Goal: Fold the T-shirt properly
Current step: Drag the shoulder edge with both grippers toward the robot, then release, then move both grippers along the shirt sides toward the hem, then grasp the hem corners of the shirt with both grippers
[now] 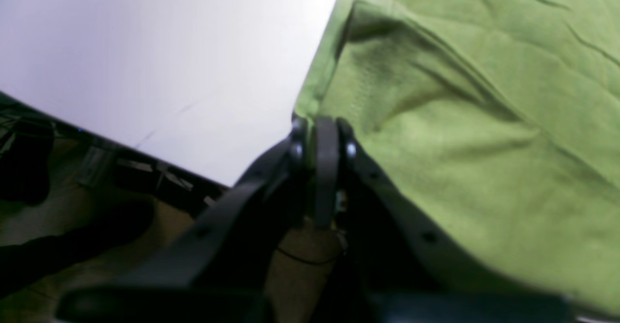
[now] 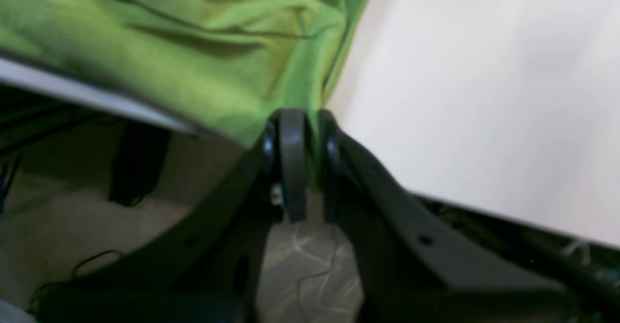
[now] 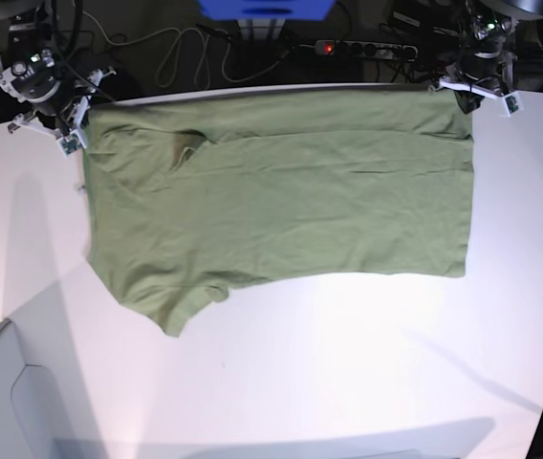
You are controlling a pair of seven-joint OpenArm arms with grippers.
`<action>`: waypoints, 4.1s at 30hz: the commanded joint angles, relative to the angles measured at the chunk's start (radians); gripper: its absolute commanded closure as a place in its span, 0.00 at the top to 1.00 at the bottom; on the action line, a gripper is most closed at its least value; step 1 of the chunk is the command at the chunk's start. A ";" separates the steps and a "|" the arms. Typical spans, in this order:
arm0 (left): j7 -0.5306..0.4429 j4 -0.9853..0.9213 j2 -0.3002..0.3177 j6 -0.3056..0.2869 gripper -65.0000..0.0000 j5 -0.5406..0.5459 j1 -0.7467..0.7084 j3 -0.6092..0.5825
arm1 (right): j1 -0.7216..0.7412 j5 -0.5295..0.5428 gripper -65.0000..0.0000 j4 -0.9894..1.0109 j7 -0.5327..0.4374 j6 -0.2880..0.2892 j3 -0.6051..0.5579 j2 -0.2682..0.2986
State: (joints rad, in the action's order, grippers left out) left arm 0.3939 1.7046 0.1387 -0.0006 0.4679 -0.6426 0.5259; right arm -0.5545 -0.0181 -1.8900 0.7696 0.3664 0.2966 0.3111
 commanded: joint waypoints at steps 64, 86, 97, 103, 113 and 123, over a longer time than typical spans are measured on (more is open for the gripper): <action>-0.132 -0.748 0.189 0.001 0.42 -0.166 1.009 -0.260 | 0.314 0.007 0.64 -0.009 -0.012 0.010 -0.029 -0.023; -0.171 -0.820 0.203 0.009 0.42 -0.165 1.016 -0.327 | 0.357 0.007 0.64 0.008 -0.005 0.010 -0.029 -0.023; -0.169 -0.834 0.200 0.004 0.40 -0.165 0.986 -0.333 | 0.457 0.007 0.64 0.040 -0.006 0.010 -0.032 -0.023; -0.174 -0.837 0.200 0.003 0.12 -0.166 0.967 -0.333 | 0.633 0.010 0.65 0.212 -0.014 0.010 -0.035 -0.023; -0.171 -0.837 0.197 0.007 0.00 -0.166 0.966 -0.333 | 0.982 0.010 0.65 0.657 -0.175 0.010 -0.119 -0.091; -0.171 -0.835 0.163 0.007 0.00 -0.166 0.947 -0.333 | 1.143 0.013 0.65 1.085 -0.425 0.010 -0.181 -0.157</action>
State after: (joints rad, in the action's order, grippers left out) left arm 0.1761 0.8661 0.3016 0.0082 0.3061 0.3046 0.1932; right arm 0.5526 -0.0193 -0.7860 0.3752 0.3733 0.1127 0.1436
